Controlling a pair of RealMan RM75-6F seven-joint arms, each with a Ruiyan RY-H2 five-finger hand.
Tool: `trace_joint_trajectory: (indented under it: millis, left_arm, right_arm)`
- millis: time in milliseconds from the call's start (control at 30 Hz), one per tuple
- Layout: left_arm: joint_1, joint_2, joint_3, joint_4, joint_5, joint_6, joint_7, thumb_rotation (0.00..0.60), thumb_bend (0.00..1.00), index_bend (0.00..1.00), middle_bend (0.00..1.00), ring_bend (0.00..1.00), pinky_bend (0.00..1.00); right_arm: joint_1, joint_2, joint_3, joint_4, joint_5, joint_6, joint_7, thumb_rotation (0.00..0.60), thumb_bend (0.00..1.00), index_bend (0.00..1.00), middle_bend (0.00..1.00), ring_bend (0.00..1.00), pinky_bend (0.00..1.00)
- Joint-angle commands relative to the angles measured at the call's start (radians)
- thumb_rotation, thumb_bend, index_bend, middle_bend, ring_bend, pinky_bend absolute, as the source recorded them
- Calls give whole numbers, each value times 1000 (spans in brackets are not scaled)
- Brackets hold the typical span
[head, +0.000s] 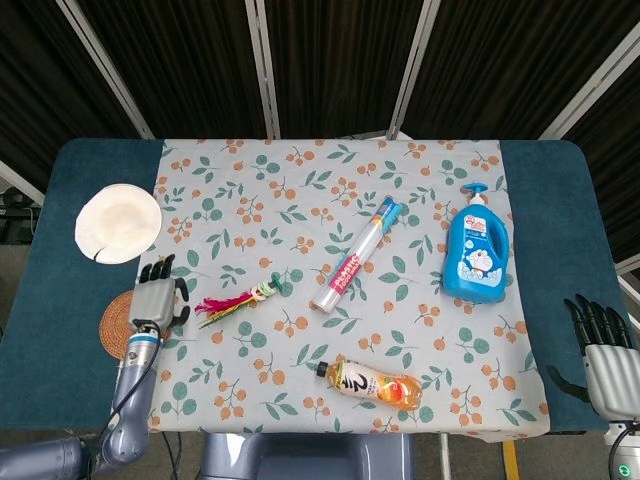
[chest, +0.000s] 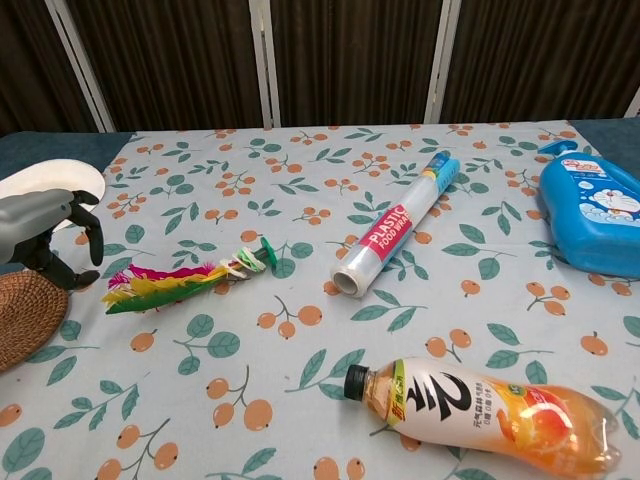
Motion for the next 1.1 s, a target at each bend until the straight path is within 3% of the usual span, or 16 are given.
trace_joint_trajectory:
  millis: [33,233,1100]
  left_arm:
    - [-4,-5,7,5,-2,8,3,600,384,507,0,0,0]
    - [-12,-12,23,9,-4,13,3,600,382,463,0,0,0]
    - [-33,-60,47,47,7,17,-35,600,403,512,0,0,0]
  right_arm:
    - [0,0,0,0,0,0,0,600,123,0,0,0,0]
    - [0,0,0,0,0,-1,0,600,124,0,0,0,0]
    - [1,2,-1,-3,3,-4,2,600,125,0,0,0,0]
